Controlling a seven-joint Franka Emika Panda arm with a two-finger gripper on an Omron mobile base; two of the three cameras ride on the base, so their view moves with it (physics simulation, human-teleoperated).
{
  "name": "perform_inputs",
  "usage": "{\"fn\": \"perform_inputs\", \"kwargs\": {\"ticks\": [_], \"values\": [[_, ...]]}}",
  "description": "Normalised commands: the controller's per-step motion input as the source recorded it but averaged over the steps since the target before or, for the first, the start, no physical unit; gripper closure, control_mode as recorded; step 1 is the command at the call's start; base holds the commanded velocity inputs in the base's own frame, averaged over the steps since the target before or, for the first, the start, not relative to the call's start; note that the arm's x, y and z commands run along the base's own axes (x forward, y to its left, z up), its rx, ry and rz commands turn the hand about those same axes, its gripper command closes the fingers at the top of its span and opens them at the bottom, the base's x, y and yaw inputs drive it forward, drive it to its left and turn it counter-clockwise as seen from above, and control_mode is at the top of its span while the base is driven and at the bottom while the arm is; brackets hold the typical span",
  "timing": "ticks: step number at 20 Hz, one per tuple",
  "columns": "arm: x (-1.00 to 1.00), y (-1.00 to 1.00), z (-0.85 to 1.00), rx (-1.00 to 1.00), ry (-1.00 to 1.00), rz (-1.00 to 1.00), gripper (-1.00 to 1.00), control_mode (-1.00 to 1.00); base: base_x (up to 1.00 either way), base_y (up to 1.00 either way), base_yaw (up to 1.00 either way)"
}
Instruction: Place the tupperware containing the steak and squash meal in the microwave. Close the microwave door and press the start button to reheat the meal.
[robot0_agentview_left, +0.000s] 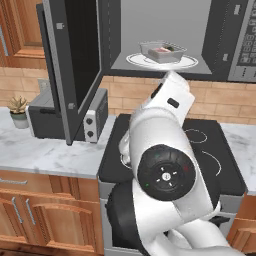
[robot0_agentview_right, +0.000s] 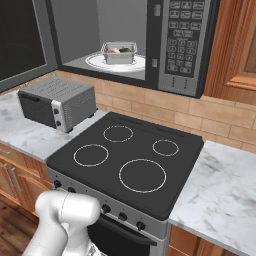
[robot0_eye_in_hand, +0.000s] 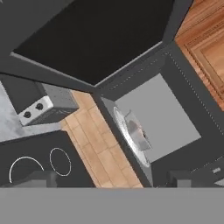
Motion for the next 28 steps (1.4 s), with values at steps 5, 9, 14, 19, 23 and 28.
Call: {"fn": "perform_inputs", "kwargs": {"ticks": [5,9,14,19,23,28], "values": [[0.0,0.54,-0.47,-0.27,-0.26,0.01,-1.0,-1.0,0.0,0.0,0.0],[-0.03,0.53,-0.24,-0.25,-0.24,0.0,-1.0,-1.0,0.0,0.0,0.0],[-0.25,0.55,0.0,-0.19,-0.1,0.0,-1.0,-1.0,0.0,0.0,0.0],[-0.23,0.66,0.01,-0.15,0.0,0.0,-1.0,-1.0,0.0,0.0,0.0],[-0.24,0.71,0.0,-0.14,0.0,0.0,-1.0,-1.0,0.0,0.0,0.0],[-0.13,0.68,0.0,-0.1,0.0,0.0,-1.0,-1.0,0.0,0.0,0.0]]}}
